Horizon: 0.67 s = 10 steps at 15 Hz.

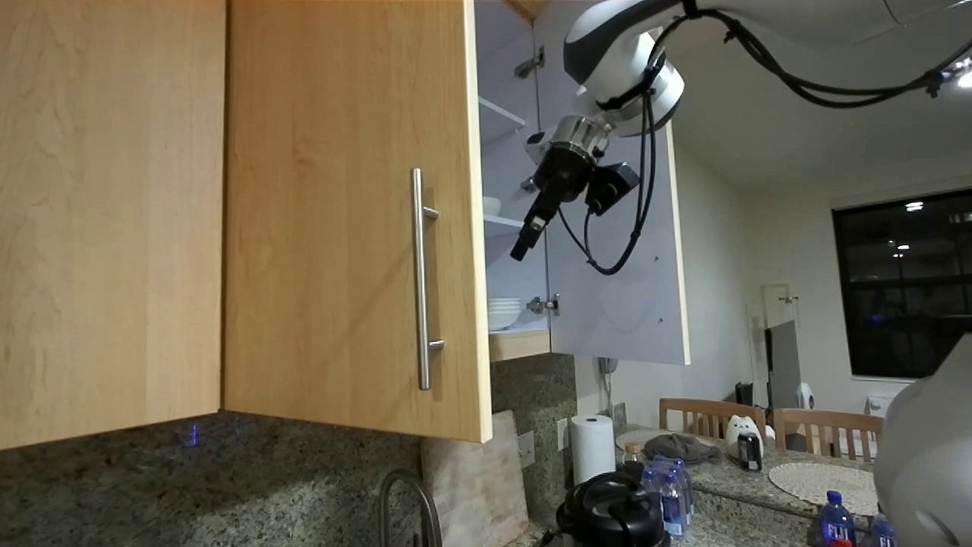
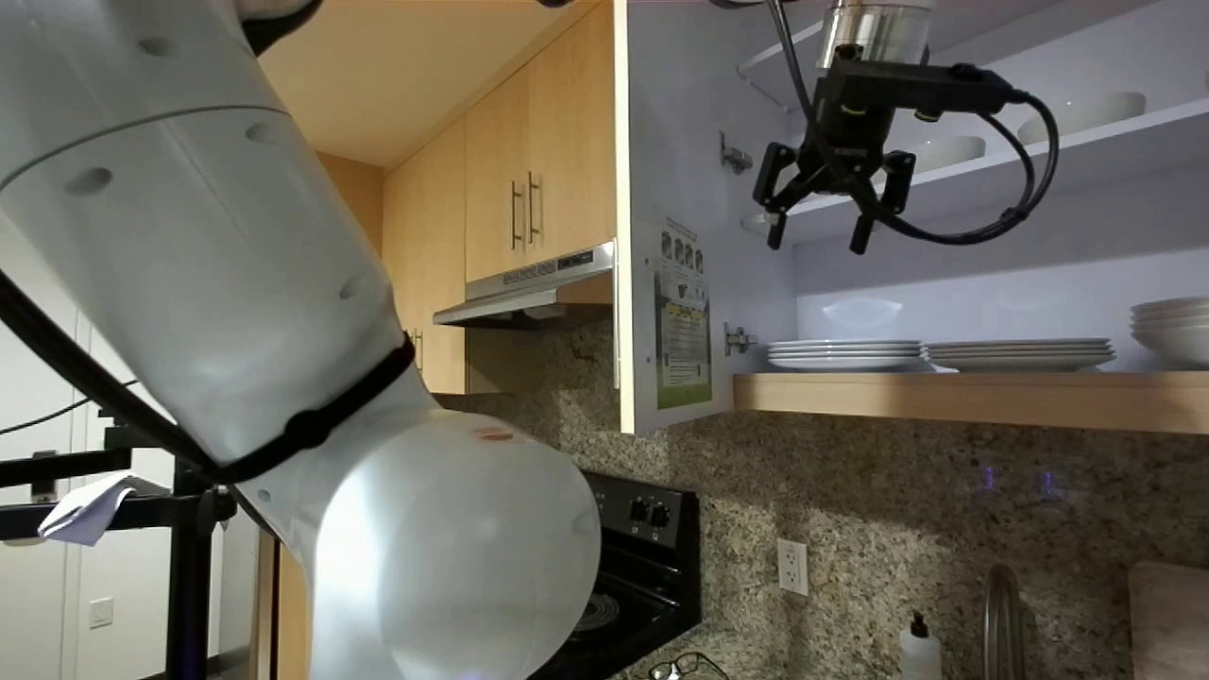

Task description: Open both doors of the cabinet above the sink

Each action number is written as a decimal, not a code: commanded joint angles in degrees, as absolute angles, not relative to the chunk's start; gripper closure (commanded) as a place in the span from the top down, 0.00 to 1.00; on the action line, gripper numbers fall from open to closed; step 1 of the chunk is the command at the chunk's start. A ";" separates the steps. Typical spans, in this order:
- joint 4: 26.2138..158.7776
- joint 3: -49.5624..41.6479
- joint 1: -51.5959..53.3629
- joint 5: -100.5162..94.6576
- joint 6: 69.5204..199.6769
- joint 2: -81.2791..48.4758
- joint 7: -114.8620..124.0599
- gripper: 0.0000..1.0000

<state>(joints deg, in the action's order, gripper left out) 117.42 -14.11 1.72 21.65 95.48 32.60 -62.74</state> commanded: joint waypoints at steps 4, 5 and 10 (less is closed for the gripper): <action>114.86 -11.51 1.76 20.97 86.92 31.10 -53.30 1.00; 114.56 -11.35 1.75 20.79 86.57 30.73 -52.57 1.00; 112.62 -11.00 1.07 20.11 83.41 27.56 -47.55 1.00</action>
<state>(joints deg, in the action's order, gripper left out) 114.61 -11.41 1.68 20.73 86.38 30.06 -51.36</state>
